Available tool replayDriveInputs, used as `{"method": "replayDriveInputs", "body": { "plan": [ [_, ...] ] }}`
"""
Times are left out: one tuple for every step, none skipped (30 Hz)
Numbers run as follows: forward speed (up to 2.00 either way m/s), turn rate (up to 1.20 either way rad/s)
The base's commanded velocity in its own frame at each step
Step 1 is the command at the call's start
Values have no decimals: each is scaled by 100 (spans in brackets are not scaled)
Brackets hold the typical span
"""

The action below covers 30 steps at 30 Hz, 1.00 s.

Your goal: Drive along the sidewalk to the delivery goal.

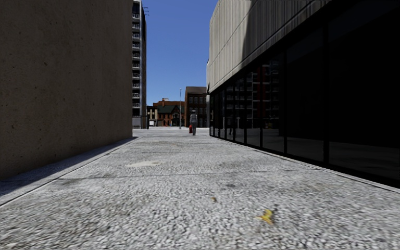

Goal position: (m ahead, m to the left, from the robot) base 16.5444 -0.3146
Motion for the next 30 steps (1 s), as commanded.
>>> {"method": "replayDriveInputs", "body": {
  "plan": [
    [110,0],
    [110,0],
    [110,0],
    [110,0],
    [110,0],
    [110,0],
    [110,0],
    [110,0],
    [110,0],
    [110,0],
    [110,0],
    [110,0],
    [110,0],
    [110,0],
    [110,0],
    [110,0],
    [110,0],
    [110,0],
    [110,0],
    [110,0],
    [110,0],
    [110,0],
    [110,0],
    [110,0],
    [110,0],
    [110,0],
    [110,0],
    [110,0],
    [110,0],
    [110,0]
  ]
}}
